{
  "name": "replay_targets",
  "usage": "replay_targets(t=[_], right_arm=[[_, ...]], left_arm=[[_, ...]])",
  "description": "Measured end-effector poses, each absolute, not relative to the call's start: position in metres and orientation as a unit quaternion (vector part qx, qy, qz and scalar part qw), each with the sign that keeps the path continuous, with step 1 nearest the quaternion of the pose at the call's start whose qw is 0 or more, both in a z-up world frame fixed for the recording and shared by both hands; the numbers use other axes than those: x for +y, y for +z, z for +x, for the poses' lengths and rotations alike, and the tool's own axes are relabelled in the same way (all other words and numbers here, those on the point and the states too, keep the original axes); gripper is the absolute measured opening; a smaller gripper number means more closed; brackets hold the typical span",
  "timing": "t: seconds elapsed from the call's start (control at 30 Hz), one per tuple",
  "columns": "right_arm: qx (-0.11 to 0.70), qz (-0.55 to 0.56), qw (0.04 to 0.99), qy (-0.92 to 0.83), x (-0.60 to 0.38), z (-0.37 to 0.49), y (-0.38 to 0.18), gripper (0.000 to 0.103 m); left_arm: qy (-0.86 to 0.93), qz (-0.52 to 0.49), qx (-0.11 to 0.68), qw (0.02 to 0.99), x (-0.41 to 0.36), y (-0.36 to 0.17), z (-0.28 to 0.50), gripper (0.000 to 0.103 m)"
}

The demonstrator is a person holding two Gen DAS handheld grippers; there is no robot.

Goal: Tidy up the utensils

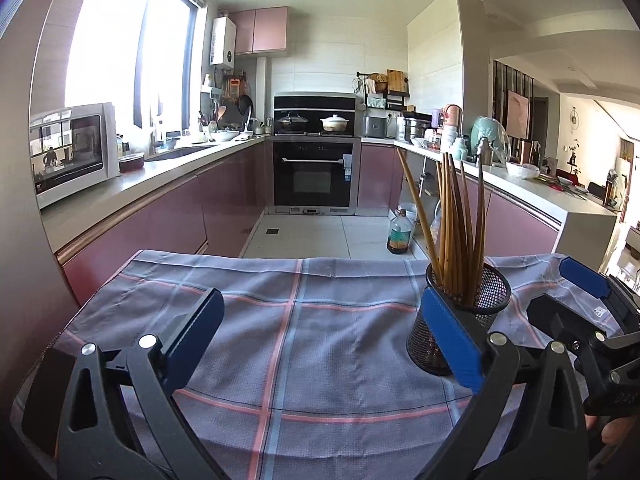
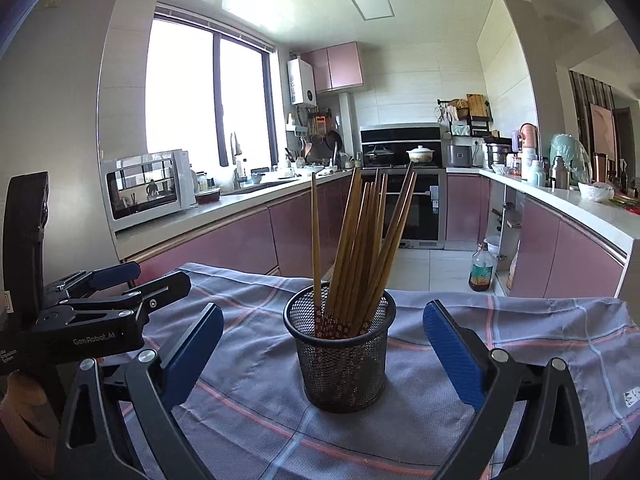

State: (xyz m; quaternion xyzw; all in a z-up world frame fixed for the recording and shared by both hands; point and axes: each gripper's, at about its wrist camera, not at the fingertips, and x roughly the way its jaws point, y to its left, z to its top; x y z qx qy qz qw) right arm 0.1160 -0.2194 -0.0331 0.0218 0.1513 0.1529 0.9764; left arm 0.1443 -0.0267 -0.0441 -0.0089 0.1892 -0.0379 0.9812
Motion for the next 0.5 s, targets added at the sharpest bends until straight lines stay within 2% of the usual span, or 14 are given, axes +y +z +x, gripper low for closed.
replay_targets(t=[0.5], right_arm=[[0.119, 0.027, 0.978, 0.168, -0.214, 0.1, -0.025, 0.097]], left_arm=[[-0.018, -0.012, 0.143, 0.99, -0.023, -0.034, 0.11, 0.097]])
